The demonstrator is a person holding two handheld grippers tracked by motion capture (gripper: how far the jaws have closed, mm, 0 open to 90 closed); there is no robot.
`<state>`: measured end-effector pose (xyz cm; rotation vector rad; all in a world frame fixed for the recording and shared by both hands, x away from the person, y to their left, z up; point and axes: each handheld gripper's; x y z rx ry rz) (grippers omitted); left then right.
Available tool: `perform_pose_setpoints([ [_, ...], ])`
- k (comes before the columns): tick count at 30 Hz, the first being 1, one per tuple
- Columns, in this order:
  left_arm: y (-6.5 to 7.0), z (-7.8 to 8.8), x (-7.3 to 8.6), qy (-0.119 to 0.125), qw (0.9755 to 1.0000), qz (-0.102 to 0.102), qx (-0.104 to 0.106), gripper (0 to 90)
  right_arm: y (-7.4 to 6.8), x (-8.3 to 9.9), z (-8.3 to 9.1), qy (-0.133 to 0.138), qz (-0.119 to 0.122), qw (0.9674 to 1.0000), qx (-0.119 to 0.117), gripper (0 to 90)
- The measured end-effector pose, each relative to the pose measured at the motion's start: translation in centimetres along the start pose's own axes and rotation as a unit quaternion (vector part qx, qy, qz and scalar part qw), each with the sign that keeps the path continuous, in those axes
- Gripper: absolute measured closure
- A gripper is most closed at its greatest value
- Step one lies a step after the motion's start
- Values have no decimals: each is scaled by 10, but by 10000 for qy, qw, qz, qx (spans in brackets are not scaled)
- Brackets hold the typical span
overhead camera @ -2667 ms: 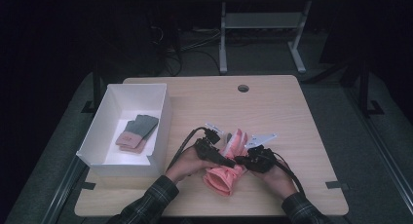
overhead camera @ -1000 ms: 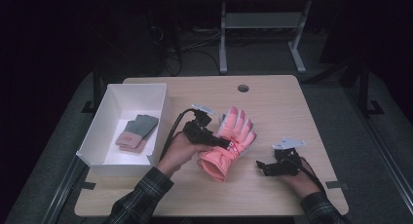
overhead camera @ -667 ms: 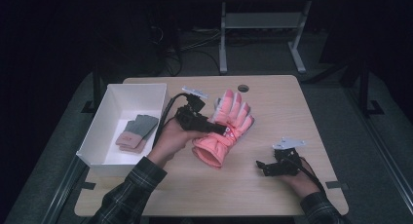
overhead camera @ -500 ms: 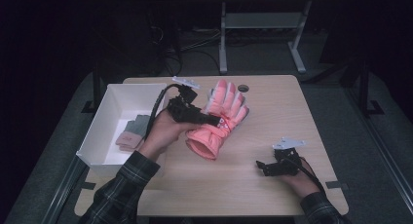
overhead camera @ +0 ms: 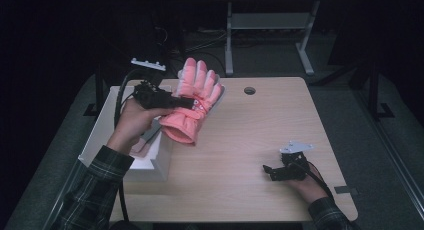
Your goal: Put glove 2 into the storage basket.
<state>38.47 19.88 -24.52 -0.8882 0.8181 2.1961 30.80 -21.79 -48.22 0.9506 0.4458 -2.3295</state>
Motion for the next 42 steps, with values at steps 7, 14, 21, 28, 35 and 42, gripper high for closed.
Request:
perform_pose_setpoints([
  [7,-21,28,9,125,9995,169,-251,634,0,0,0,-1,0,10000,2,90],
  [14,-42,50,23,195,9980,364,-489,632,0,0,0,-9,-40,10000,15,80],
  [21,-64,64,41,249,9942,686,-791,631,0,0,0,-22,-76,10000,42,76],
  [28,-83,72,63,197,9889,1016,-1070,632,0,0,0,-20,-79,10000,48,73],
  [35,-107,56,84,-50,9842,1281,-1218,630,0,0,0,-37,-77,10000,43,69],
  [42,-126,30,102,-344,9805,1452,-1276,629,0,0,0,-37,-77,10000,47,68],
])
Point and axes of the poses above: each handheld gripper's, and its own axes: z roughly backward along the jaws, x roughly out of its underside, y roughly to its right, and after that the axes turned 4 degrees about -x, right-handed
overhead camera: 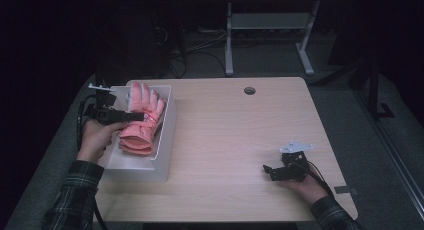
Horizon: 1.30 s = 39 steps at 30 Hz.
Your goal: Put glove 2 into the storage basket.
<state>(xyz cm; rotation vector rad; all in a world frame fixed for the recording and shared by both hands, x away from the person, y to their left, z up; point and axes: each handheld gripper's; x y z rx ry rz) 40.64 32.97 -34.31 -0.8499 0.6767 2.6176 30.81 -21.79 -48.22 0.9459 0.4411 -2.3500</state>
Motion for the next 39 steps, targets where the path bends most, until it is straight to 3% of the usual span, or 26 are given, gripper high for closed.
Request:
perform_pose_setpoints([
  [2,-3,-10,3,-110,9999,29,-68,628,0,0,0,0,-1,10000,1,68],
  [12,-15,-53,16,-527,9985,129,-16,616,0,0,0,4,-2,10000,4,68],
  [14,-17,-57,18,-523,9984,224,20,611,0,0,0,2,-2,10000,4,68],
  [20,-19,-63,23,-593,9981,173,76,578,0,0,0,0,-1,10000,4,66],
  [26,-19,-65,23,-624,9978,188,116,342,0,0,0,-2,8,10000,5,64],
  [31,-16,-62,18,-607,9981,-9,-125,168,0,0,0,-1,6,10000,5,64],
  [34,-13,-55,13,-516,9984,-63,-211,138,0,0,0,2,5,10000,6,65],
  [39,-11,-29,1,-196,9992,-113,-338,132,0,0,0,-2,5,10000,5,65],
])
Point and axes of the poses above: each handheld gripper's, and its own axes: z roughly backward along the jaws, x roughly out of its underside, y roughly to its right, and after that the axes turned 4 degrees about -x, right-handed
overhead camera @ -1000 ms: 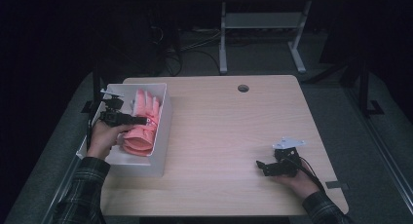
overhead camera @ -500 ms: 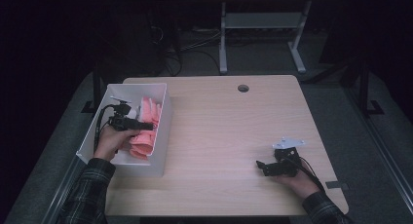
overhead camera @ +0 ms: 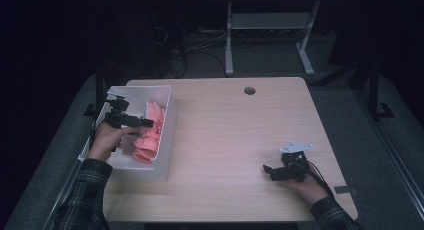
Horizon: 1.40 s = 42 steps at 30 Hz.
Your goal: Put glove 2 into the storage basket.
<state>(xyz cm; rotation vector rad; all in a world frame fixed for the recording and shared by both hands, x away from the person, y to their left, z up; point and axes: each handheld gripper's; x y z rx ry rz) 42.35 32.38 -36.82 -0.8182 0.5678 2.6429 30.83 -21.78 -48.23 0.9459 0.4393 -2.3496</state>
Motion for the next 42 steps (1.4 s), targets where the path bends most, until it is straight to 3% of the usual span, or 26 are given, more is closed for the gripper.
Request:
perform_pose_setpoints([
  [4,6,21,-7,212,9997,-100,10,133,0,0,0,-2,-4,10000,1,64],
  [12,29,51,-23,540,9970,-547,55,133,0,0,0,0,-11,10000,9,64],
  [20,57,68,-37,808,9920,-958,163,133,0,0,0,2,-11,10000,10,64],
  [26,86,64,-41,882,9873,-1272,358,133,0,0,0,3,-11,10000,10,64],
  [32,120,55,-42,939,9804,-1641,560,133,0,0,0,5,-13,10000,8,64],
  [42,170,28,-31,892,9708,-2068,829,134,0,0,0,3,-11,10000,7,65],
])
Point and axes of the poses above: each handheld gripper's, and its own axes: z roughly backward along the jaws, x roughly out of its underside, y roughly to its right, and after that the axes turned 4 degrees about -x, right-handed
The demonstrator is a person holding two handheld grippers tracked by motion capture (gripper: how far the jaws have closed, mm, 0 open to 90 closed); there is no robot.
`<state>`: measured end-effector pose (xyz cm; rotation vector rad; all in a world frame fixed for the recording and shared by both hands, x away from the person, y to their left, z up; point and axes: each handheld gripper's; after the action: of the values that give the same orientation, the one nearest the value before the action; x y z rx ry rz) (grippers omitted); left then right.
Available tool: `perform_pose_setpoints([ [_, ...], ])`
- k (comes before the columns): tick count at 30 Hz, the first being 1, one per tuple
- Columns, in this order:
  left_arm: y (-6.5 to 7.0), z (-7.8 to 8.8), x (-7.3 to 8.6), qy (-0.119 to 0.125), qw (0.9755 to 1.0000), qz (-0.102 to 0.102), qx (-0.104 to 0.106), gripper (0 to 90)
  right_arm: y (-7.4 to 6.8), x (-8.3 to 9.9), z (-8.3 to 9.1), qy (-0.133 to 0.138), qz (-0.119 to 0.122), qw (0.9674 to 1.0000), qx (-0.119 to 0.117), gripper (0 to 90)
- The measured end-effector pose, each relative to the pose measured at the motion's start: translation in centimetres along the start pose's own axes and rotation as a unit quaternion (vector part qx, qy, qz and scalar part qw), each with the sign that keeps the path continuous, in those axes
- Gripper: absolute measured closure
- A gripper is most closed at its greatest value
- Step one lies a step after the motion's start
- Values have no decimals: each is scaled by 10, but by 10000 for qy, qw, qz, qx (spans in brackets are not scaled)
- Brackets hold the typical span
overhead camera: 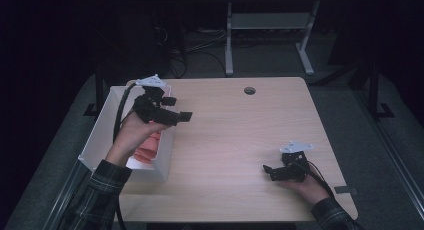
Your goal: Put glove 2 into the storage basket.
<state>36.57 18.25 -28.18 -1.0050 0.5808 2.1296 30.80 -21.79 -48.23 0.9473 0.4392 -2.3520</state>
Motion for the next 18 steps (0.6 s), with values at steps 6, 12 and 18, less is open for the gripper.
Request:
perform_pose_setpoints([
  [6,24,-21,5,-52,9998,-171,100,134,0,0,0,1,1,10000,0,64],
  [12,47,-42,17,-126,9991,-402,102,134,0,0,0,2,4,10000,2,65],
  [18,64,-63,34,-315,9977,-565,190,134,0,0,0,-4,-3,10000,0,64],
])
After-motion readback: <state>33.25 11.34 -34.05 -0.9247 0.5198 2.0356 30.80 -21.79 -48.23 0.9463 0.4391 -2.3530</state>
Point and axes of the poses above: each handheld gripper's, and its own axes: z roughly backward along the jaws, x roughly out of its underside, y roughly to its right, and after that the axes turned 4 degrees about -x, right-handed
